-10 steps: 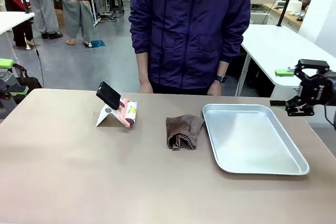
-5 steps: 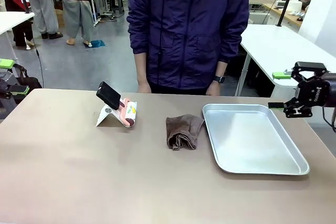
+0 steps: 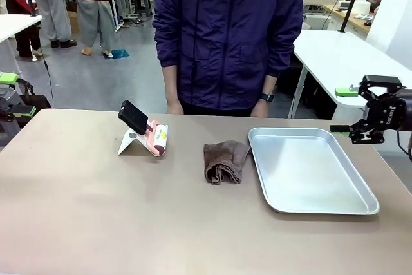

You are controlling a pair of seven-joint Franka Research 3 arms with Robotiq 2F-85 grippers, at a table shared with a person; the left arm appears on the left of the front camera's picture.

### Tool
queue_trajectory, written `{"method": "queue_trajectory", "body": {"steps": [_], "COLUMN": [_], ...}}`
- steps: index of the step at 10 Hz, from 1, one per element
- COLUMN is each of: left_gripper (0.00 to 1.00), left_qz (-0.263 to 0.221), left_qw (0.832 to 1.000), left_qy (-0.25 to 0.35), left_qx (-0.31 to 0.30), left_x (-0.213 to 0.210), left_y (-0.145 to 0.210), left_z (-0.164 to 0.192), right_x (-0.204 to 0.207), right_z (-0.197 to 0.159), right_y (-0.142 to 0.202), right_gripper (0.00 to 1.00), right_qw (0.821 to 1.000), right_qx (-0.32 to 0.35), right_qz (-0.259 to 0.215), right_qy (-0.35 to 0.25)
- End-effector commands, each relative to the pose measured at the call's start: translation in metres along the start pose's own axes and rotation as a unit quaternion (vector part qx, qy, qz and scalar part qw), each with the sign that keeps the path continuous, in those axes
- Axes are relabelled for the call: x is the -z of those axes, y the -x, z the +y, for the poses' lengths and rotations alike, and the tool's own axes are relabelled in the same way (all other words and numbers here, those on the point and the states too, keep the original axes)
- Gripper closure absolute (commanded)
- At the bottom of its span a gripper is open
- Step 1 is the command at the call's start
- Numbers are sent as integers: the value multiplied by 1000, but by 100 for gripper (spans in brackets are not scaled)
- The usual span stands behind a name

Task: Clean the surface of the table.
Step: Return the Lint Roller and towel to their original positions.

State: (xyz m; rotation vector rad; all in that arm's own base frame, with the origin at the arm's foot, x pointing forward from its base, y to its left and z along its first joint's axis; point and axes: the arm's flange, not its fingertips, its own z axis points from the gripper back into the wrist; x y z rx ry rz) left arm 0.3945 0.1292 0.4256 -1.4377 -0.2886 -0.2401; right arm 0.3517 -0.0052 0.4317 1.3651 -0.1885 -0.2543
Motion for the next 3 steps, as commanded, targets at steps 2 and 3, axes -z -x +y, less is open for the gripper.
{"method": "queue_trajectory", "body": {"steps": [2, 3], "left_gripper": [0, 0], "left_qz": [-4, -4], "left_qw": [1000, 1000], "left_qy": [-1, -1], "left_qx": [-5, -5], "left_x": [2, 2], "left_y": [3, 3], "left_z": [-4, -4], "right_x": [0, 0], "right_z": [4, 4], "right_y": [0, 0], "right_gripper": [0, 0], "right_qw": [1000, 1000], "right_qx": [7, 7], "right_qz": [-1, -1], "right_qy": [-8, -8]}}
